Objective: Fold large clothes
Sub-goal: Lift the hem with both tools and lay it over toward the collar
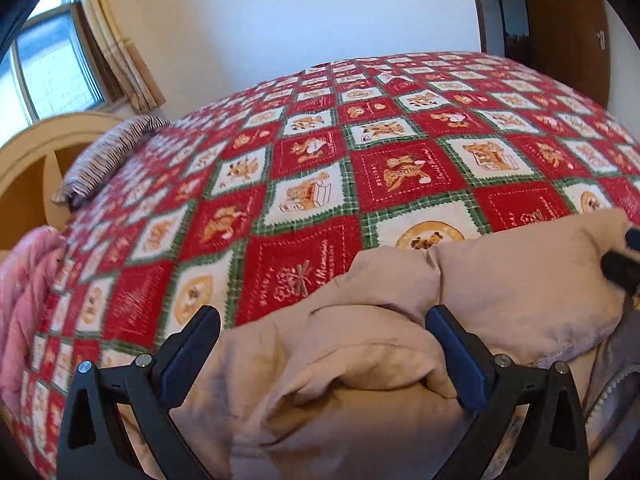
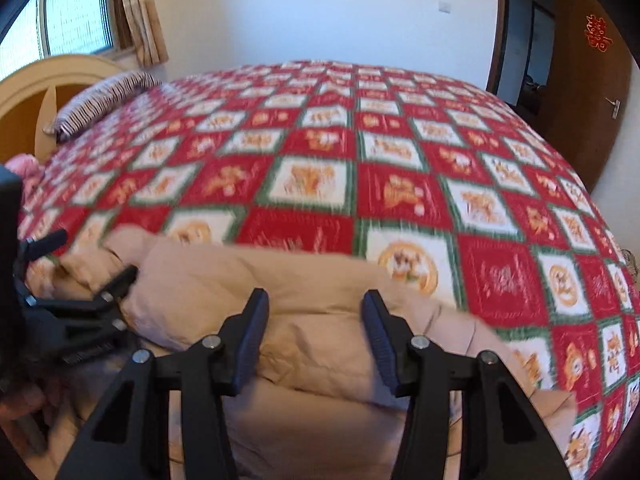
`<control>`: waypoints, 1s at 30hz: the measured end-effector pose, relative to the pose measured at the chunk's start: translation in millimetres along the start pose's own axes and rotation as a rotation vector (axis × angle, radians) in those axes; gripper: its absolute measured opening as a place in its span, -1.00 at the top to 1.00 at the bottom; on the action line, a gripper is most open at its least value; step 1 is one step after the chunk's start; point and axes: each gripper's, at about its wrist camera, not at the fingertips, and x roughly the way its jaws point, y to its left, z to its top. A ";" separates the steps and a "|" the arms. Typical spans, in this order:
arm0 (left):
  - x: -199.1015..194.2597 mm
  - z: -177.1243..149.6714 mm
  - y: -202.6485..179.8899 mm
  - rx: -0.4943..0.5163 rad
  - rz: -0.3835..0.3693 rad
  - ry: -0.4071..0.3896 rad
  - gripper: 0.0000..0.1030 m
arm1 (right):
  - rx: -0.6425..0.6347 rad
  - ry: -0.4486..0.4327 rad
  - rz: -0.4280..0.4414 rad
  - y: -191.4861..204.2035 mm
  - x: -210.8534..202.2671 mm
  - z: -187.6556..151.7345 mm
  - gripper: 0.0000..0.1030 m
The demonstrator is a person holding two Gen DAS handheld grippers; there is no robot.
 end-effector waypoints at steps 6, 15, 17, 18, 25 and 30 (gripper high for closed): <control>14.9 -3.8 -1.6 -0.021 -0.049 0.045 -0.99 | 0.006 0.008 0.002 -1.6 8.7 -7.9 0.02; 23.2 -4.2 -2.2 -0.032 -0.079 0.083 -0.99 | -0.021 0.041 -0.035 3.3 20.8 -12.0 0.02; 23.1 -3.8 -2.0 -0.028 -0.075 0.081 -0.99 | -0.025 0.041 -0.042 4.4 21.7 -12.6 0.02; 22.2 -3.1 -1.8 -0.028 -0.071 0.080 -0.99 | -0.034 0.042 -0.052 6.0 22.1 -12.9 0.02; -54.4 21.4 31.6 -0.157 -0.163 -0.087 -0.99 | -0.034 -0.036 -0.040 1.9 -25.3 -3.5 0.03; -68.2 41.5 17.8 -0.210 -0.253 -0.121 -0.99 | 0.023 -0.075 -0.098 -18.0 -38.2 -2.3 0.06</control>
